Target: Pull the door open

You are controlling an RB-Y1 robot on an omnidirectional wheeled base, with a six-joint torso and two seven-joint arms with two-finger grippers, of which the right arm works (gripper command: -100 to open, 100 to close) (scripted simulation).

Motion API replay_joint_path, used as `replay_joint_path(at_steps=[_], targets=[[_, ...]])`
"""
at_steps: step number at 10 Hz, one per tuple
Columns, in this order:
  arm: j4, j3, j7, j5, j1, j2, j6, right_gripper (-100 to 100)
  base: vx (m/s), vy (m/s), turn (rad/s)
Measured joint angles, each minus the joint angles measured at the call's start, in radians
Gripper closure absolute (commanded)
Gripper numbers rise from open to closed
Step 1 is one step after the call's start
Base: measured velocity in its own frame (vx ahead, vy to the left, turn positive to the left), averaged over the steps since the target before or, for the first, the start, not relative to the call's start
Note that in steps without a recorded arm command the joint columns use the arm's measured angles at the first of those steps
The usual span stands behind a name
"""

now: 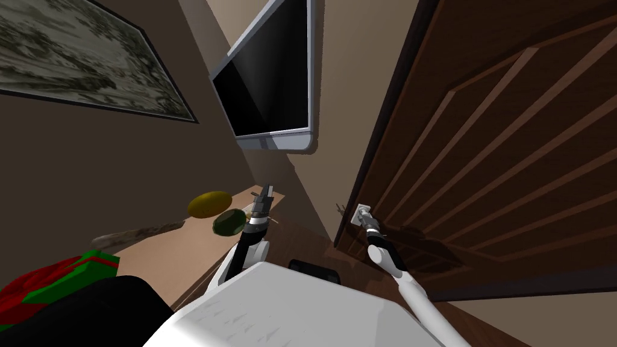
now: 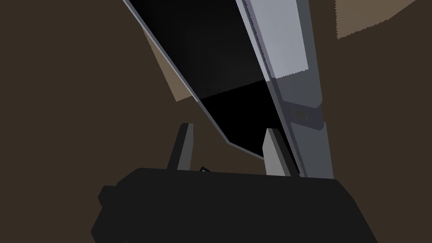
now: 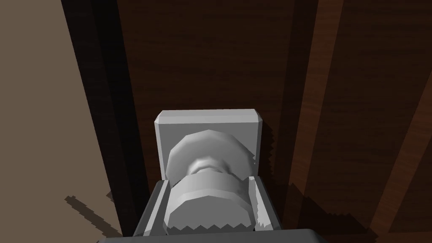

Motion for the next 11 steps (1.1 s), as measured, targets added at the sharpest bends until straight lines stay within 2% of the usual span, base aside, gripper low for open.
replay_joint_path(at_steps=[6, 8, 9, 11], targets=[[-0.03, 0.068, -0.075, -0.001, 0.028, -0.064, -0.016, 100, -0.203, -0.067, 0.136], [-0.048, 0.08, -0.093, -0.003, 0.038, -0.086, -0.019, 100, -0.168, -0.041, 0.083], [-0.047, 0.084, -0.095, -0.003, 0.041, -0.085, -0.017, 100, -0.129, -0.03, 0.128], [-0.058, 0.102, -0.115, -0.002, 0.049, -0.111, -0.029, 100, -0.24, -0.069, 0.122]])
